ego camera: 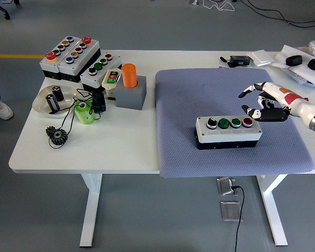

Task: Pick up the button,place it on the desk,press the button,press the button

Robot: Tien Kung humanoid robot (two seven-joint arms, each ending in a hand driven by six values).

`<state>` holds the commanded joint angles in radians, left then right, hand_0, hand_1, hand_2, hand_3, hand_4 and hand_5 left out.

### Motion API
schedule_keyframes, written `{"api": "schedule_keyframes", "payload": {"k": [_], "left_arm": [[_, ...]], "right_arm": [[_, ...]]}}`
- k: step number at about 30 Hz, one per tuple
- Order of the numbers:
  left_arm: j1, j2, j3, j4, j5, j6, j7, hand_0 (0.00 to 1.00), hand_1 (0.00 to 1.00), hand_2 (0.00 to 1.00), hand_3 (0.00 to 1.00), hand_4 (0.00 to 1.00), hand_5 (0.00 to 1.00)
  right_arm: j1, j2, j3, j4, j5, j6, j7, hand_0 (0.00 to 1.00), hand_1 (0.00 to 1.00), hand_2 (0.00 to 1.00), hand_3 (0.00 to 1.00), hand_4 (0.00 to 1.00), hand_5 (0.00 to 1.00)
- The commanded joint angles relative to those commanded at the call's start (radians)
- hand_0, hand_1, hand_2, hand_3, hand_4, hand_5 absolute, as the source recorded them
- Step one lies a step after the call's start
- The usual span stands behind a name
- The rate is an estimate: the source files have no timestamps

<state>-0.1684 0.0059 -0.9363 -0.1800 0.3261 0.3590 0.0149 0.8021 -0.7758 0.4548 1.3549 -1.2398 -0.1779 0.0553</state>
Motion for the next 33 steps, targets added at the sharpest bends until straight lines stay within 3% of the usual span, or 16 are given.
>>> {"api": "schedule_keyframes", "payload": {"k": [1,6,7,12,13,18,19,33], "left_arm": [[0.001,0.000,-0.001,0.000,0.002,0.000,0.000,0.659,0.705,0.718,0.520,0.331,0.965],[0.002,0.001,-0.006,0.000,0.008,0.000,-0.001,0.659,0.705,0.718,0.520,0.331,0.965],[0.002,0.001,-0.005,0.000,0.009,0.000,-0.001,0.659,0.705,0.718,0.519,0.330,0.965],[0.000,0.002,-0.002,0.000,0.004,-0.001,-0.001,0.659,0.705,0.718,0.519,0.330,0.965],[-0.001,0.002,-0.002,0.000,0.004,-0.001,-0.001,0.658,0.705,0.718,0.519,0.334,0.969],[-0.002,0.003,-0.002,0.000,0.002,-0.001,0.000,0.658,0.705,0.718,0.519,0.334,0.969],[-0.002,0.003,-0.002,0.000,0.002,-0.001,0.000,0.659,0.704,0.718,0.519,0.333,0.968],[-0.008,0.002,-0.008,0.000,0.019,0.001,0.002,0.658,0.705,0.718,0.519,0.330,0.963]], "right_arm": [[-0.002,0.001,0.002,0.000,-0.001,-0.004,-0.005,0.362,0.189,0.343,0.848,0.676,0.398],[-0.007,0.002,0.012,0.004,-0.016,-0.010,-0.020,0.362,0.189,0.343,0.848,0.676,0.398],[-0.009,0.003,0.019,0.004,-0.016,-0.012,-0.023,0.651,0.625,0.744,0.966,0.795,0.356],[-0.025,0.000,0.042,0.008,0.003,-0.026,-0.013,0.651,0.625,0.744,0.966,0.795,0.356],[-0.026,0.000,0.043,0.008,0.003,-0.029,-0.012,0.779,0.748,0.870,0.976,0.813,0.315],[-0.029,0.001,0.049,0.010,0.013,-0.042,0.002,0.779,0.748,0.870,0.976,0.813,0.315],[-0.029,0.001,0.049,0.010,0.013,-0.042,0.002,0.830,0.822,0.921,0.984,0.821,0.283],[-0.031,0.000,0.051,0.013,0.024,-0.029,-0.008,0.877,0.867,0.944,0.992,0.834,0.266]]}}
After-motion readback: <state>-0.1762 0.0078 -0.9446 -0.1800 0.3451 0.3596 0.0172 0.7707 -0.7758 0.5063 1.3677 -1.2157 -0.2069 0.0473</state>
